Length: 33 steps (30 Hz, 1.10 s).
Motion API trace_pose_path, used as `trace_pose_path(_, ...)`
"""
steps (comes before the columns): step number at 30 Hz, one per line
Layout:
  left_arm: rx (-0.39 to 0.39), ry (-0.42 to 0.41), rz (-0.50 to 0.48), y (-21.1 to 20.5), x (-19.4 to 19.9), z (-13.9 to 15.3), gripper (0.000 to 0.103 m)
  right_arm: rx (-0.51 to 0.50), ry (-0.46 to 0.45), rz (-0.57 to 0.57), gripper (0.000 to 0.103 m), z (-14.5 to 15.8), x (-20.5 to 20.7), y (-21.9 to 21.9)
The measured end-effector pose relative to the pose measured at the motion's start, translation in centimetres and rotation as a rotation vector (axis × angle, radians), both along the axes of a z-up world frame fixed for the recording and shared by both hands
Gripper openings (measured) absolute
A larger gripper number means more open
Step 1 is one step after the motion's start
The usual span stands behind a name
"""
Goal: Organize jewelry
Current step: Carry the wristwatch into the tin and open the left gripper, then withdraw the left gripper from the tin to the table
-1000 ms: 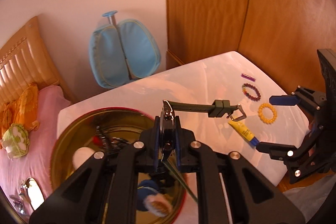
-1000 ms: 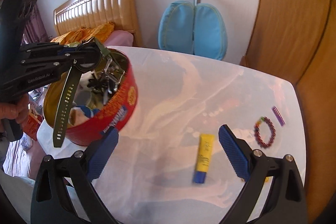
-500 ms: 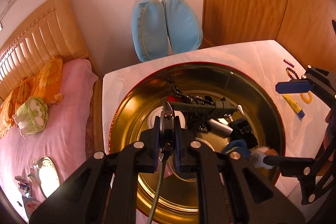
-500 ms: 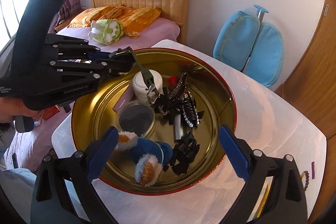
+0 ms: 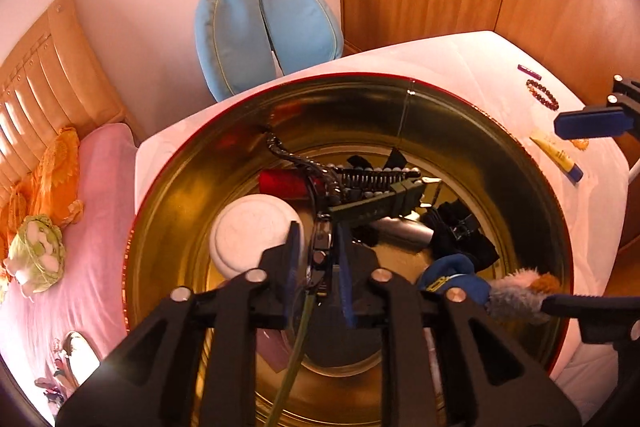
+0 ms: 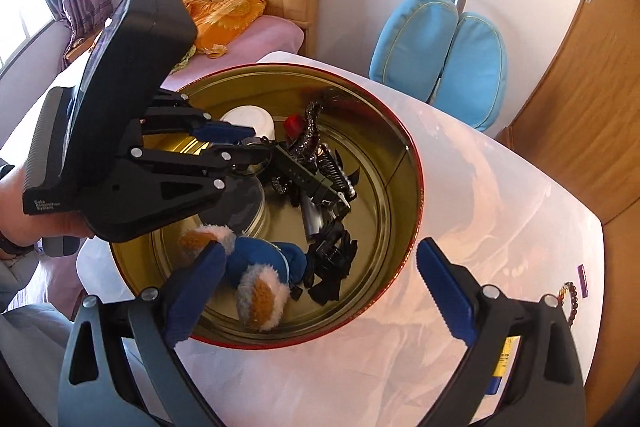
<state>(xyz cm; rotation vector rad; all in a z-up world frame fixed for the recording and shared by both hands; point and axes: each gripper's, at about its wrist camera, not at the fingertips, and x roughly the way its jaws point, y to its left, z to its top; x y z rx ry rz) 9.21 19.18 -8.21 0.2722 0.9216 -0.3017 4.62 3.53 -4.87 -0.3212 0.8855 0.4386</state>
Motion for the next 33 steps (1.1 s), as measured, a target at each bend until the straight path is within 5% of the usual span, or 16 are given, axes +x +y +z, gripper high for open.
trace_pose_path(1, 0.016, -0.011, 0.001, -0.1, -0.1, 0.1, 0.069, 0.002, 0.001, -0.005, 0.097, 0.0, -0.1, -0.2)
trace_pose_path(2, 0.021, -0.022, 0.000, 0.0, -0.2, 0.4, 0.074, 0.003, 0.000, -0.007, 0.097, 0.0, -0.3, -0.2)
trace_pose_path(16, 0.006, 0.010, 0.028, -2.9, -1.9, 1.9, 0.078, 0.074, -0.013, -0.050, 0.097, 0.5, -1.8, -5.4)
trace_pose_path(33, -0.116, 0.006, -0.069, -19.9, -2.8, 3.2, 0.079, 0.108, 0.040, -0.171, 0.097, -1.1, -2.6, -22.4)
